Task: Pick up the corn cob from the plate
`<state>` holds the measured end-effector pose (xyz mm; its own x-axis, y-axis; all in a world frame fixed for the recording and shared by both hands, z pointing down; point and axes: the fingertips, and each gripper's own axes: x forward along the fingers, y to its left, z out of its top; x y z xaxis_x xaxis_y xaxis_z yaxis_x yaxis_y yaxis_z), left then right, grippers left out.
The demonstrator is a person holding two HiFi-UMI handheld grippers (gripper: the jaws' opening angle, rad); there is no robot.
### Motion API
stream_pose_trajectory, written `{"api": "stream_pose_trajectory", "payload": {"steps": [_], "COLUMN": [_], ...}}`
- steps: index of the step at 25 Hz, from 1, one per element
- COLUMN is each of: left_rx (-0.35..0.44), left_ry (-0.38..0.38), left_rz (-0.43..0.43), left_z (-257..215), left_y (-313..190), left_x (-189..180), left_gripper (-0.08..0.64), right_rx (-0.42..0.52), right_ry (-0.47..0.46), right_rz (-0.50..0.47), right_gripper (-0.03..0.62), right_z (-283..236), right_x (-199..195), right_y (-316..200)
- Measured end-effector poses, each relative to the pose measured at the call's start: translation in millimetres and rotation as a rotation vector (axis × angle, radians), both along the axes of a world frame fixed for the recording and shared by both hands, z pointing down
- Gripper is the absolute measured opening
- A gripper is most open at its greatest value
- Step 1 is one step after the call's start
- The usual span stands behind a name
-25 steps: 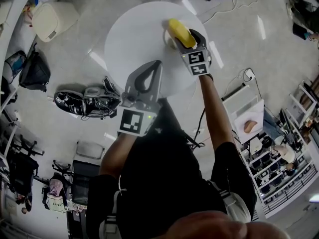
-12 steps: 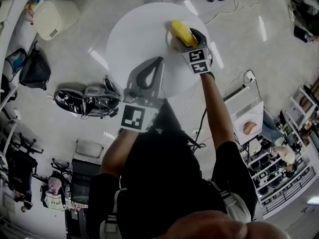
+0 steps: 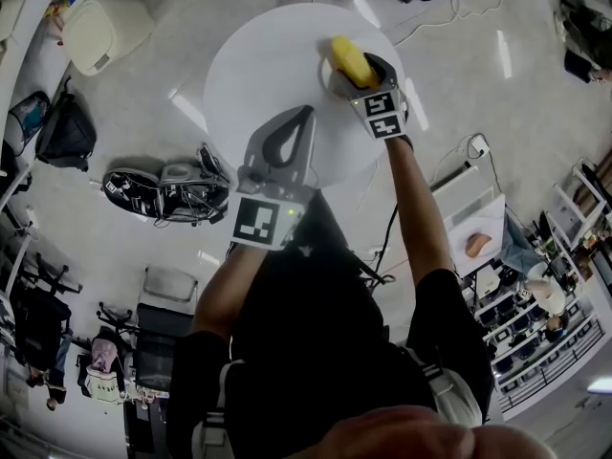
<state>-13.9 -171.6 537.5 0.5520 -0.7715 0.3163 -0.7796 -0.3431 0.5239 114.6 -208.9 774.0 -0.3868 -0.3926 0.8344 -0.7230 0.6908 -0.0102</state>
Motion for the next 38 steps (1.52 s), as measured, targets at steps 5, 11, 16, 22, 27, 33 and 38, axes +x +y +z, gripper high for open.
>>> {"api": "stream_pose_trajectory", "payload": {"steps": [5,11,16,22,27,33,38], "left_rx": [-0.004,0.003,0.012,0.024,0.033,0.05,0.065], "left_ry": [-0.002,-0.009,-0.017,-0.023,-0.02,-0.028,-0.031], "left_rz": [0.001,-0.011,-0.013,-0.012,-0.022,-0.021,-0.027], "left_z": [2,1,-5,-8,-15,-24,-32], "left_y": [0,1,5,10,14,19,24], "left_x": [2,1,0,-2,-3,-6,-7], "left_gripper": [0.0,0.0,0.0,0.0,0.0,0.0,0.0], "right_rx": [-0.02,-0.011,-0.019,-0.028,-0.028,-0.025,-0.027], "right_ry": [-0.058,-0.063,-0.061,-0.052,-0.042,-0.039,-0.047], "right_rz": [0.02,0.019,0.057,0.125,0.146,0.154,0.173], "right_gripper": [0.285,0.265,0.264,0.264,0.262,0.262,0.262], "right_z": [2,3,3,4,2,-5,-11], "right_x": [2,3,3,1,0,-5,-5], "right_y": [1,3,2,3,7,10,12]}}
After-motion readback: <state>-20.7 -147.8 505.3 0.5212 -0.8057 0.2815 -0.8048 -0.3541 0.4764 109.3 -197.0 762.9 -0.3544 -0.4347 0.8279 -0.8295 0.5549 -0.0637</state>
